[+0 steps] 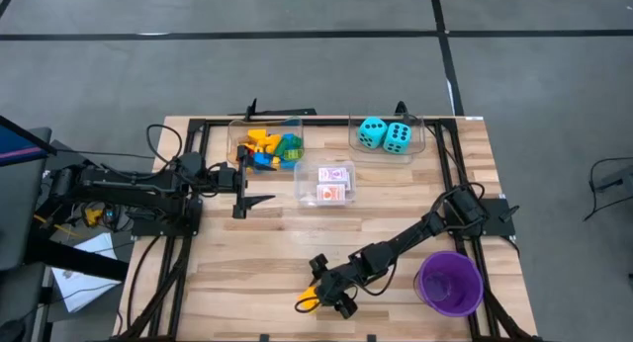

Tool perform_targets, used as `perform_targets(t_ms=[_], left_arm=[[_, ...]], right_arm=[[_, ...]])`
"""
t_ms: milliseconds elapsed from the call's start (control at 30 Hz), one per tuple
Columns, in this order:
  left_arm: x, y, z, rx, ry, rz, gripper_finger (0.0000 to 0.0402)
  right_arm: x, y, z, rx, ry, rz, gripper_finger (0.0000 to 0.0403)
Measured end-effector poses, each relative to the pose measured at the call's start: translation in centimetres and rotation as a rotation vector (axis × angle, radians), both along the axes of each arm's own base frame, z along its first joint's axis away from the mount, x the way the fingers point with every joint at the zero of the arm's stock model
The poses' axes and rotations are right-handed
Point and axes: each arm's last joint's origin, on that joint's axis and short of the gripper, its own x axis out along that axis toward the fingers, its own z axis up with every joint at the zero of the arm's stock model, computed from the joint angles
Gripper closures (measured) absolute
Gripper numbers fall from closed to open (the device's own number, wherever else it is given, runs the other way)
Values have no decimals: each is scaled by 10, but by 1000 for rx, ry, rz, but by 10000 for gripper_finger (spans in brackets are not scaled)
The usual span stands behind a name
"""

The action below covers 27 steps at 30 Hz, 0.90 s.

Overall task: Pick & Place Toys
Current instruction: Put the yellow game piece into the top left transparent bin

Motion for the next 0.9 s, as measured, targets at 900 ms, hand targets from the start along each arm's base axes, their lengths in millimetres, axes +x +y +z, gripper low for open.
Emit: perform_targets(t_ms=[900], left_arm=[[0, 0, -2, -50, 19, -5, 92]], right_arm=[[-23, -10, 71, -450, -237, -286, 131]])
